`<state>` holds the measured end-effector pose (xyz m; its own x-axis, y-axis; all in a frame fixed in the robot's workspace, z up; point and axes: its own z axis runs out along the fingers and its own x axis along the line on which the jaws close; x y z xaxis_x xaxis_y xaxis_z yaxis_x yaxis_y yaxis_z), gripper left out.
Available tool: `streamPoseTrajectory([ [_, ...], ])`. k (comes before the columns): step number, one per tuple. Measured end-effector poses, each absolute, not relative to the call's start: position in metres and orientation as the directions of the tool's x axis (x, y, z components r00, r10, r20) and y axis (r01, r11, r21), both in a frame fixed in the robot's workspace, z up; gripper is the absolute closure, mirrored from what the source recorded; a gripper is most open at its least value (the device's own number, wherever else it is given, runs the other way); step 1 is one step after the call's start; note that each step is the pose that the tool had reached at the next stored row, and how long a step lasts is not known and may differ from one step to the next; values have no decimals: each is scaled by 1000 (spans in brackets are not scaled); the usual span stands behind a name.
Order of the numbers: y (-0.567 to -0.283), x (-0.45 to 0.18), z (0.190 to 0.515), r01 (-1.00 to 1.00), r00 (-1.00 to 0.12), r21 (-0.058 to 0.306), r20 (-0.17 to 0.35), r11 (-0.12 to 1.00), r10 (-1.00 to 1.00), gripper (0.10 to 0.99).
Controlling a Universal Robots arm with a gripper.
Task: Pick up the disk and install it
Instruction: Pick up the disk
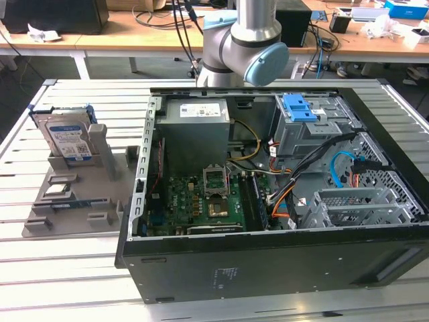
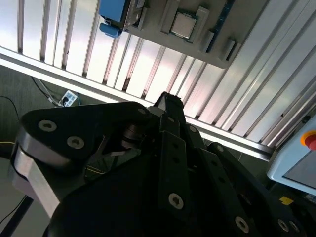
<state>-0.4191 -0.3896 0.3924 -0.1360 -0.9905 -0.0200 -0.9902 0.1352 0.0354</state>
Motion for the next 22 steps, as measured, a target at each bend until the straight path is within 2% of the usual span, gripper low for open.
streamPoseTrajectory([
  [4, -390, -419, 392, -990, -137, 35, -20, 136, -990, 980],
  [6, -390, -419, 392, -990, -137, 35, -20, 136, -990, 851],
  [7, -390, -419, 392, -990, -137, 35, -20, 136, -990, 851],
  [10, -390, -419, 392, -990, -138, 35, -20, 137, -990, 671],
  [11, -390, -419, 392, -990, -138, 35, -20, 137, -990, 671],
  [12, -390, -419, 392, -990, -138, 35, -20, 137, -990, 612],
  [13, -390, -419, 392, -990, -138, 35, -20, 137, -990, 612],
  [14, -390, -419, 392, -990, -138, 35, -20, 137, -990, 545],
  [22, -388, -407, 392, -990, -138, 35, -20, 138, -990, 545],
])
